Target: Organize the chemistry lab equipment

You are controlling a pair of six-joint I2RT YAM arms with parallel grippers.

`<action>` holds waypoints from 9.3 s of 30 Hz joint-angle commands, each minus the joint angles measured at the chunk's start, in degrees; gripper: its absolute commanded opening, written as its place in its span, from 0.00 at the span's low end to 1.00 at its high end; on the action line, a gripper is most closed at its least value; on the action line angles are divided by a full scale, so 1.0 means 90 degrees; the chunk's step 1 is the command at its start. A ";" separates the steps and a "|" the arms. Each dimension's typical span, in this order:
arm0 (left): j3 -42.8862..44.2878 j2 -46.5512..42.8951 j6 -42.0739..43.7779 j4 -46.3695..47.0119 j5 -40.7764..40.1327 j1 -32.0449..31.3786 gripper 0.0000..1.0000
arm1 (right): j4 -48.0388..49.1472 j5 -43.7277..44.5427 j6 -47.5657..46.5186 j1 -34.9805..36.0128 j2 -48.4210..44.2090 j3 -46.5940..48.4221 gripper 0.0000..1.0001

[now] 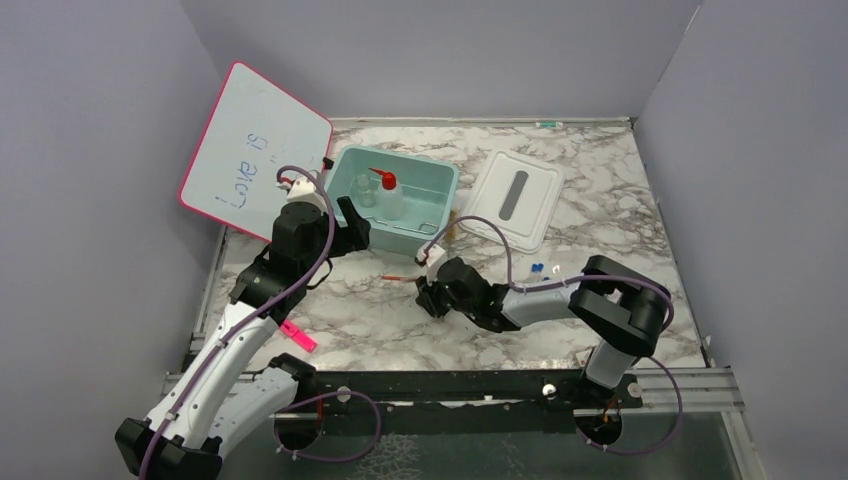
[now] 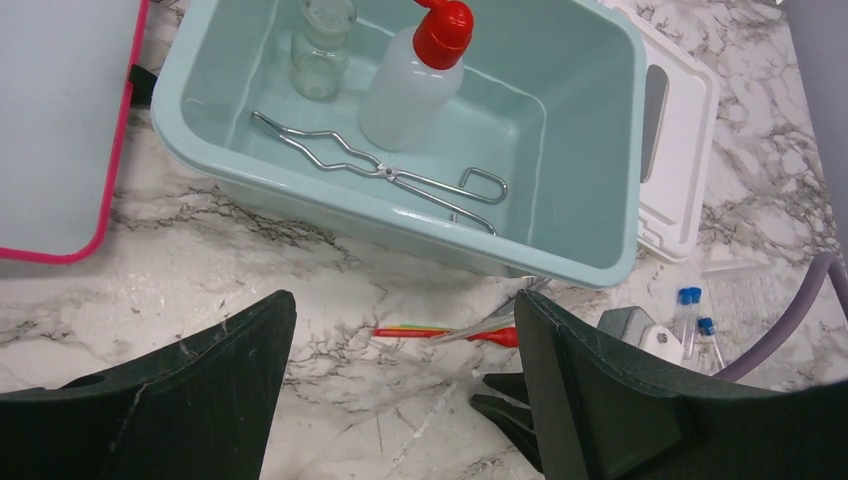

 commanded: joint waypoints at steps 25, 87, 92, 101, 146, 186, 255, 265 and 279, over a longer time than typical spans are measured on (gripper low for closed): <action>0.1744 -0.0738 0.0874 -0.0636 -0.1527 0.0006 0.83 | -0.1876 -0.1046 -0.0551 0.0257 -0.1722 0.0680 0.10; -0.0973 -0.0350 -0.0745 0.0272 0.1647 0.0011 0.88 | -0.4518 -0.0320 0.1266 -0.1834 -0.3062 0.1890 0.48; -0.1597 -0.0085 -0.1502 0.0998 0.1750 0.0011 0.82 | -0.4530 0.0128 0.1863 -0.1834 -0.3781 0.0714 0.48; -0.2682 0.0680 -0.3066 0.2439 0.2006 0.0011 0.75 | -0.3332 -0.0153 0.1158 -0.1834 -0.2939 0.0392 0.47; -0.3062 0.3521 -0.4217 0.4995 0.2065 -0.0438 0.08 | -0.2785 -0.0297 0.1619 -0.1834 -0.2666 -0.0106 0.44; -0.1344 0.1142 -0.2294 0.0304 0.2554 -0.0437 0.00 | 0.0144 -0.2360 -0.1587 -0.1209 -0.1659 -0.0536 0.55; 0.1100 -0.1038 0.0081 -0.1208 -0.2278 -0.0429 0.75 | -0.5835 -0.2791 -0.3311 -0.1648 0.3202 0.7903 0.08; 0.1074 -0.0953 0.0085 -0.1214 -0.2191 -0.0429 0.75 | -0.5771 -0.2781 -0.3166 -0.1643 0.3047 0.7965 0.31; 0.0774 -0.1066 -0.0267 -0.1117 -0.1422 -0.0429 0.77 | -0.4235 -0.2024 -0.1681 -0.1648 0.0223 0.5568 0.38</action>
